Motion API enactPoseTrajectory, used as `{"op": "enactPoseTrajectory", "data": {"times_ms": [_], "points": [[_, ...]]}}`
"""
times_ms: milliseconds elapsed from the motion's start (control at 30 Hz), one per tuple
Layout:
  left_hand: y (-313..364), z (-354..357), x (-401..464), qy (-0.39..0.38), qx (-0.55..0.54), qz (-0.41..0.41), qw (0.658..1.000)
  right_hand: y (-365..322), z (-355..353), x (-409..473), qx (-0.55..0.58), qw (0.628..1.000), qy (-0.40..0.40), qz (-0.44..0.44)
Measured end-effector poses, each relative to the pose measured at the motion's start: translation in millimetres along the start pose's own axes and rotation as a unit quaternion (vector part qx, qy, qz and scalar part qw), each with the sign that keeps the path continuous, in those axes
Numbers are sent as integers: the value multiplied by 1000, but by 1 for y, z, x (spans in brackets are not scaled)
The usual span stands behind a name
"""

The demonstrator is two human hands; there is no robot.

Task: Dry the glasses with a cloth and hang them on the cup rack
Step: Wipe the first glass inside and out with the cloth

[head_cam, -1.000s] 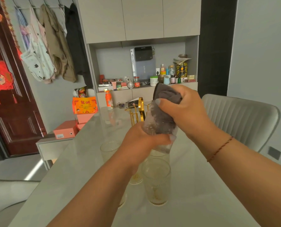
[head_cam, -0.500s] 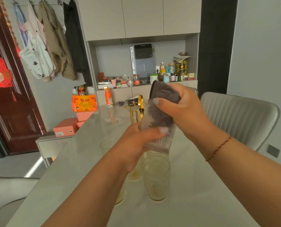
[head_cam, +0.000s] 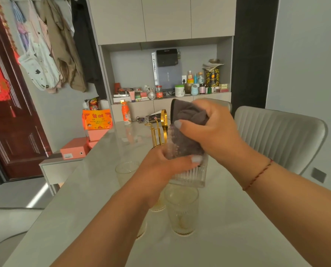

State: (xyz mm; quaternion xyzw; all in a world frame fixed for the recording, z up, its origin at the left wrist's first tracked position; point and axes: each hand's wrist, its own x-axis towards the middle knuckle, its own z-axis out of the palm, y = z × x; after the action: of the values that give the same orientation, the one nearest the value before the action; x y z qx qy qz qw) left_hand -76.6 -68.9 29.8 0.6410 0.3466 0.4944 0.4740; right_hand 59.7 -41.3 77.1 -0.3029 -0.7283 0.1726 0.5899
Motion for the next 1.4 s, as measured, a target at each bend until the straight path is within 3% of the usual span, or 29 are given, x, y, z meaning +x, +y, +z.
{"op": "enactPoseTrajectory", "data": {"times_ms": [67,133,200,333,400,500,600,733,833,933,1033,1133,1233,1400], "points": [[-7,-2,-3,-64,-171,-14,983,2,-4,1,185,981,-51,41],[-11,0,-5,-96,-274,-34,956,7,-4,4,270,960,-59,54],[-10,2,-5,-109,-264,-49,957,4,-3,6,237,970,-34,35],[4,5,0,-5,-18,-28,999,1,-2,5,118,993,32,0],[6,5,1,1,4,-19,1000,4,-2,3,124,991,35,-14],[5,1,-2,-23,-60,-30,997,10,-2,1,166,986,5,-19],[-1,0,-3,-64,-212,-61,973,16,-3,-1,276,961,-10,32],[-5,-4,-4,-39,-277,-68,958,21,-3,0,233,962,89,111],[1,-8,-3,-34,-266,-34,963,29,-8,-1,271,914,214,213],[6,-9,3,43,-238,25,970,26,-10,-14,343,867,259,251],[6,-6,8,139,-200,64,968,13,1,-41,386,840,279,258],[1,2,9,191,-147,88,966,-3,21,-72,360,857,269,252],[-5,13,5,229,-107,104,962,-13,28,-79,381,848,272,249],[-8,20,2,232,-84,116,962,-22,32,-74,550,743,251,286]]}}
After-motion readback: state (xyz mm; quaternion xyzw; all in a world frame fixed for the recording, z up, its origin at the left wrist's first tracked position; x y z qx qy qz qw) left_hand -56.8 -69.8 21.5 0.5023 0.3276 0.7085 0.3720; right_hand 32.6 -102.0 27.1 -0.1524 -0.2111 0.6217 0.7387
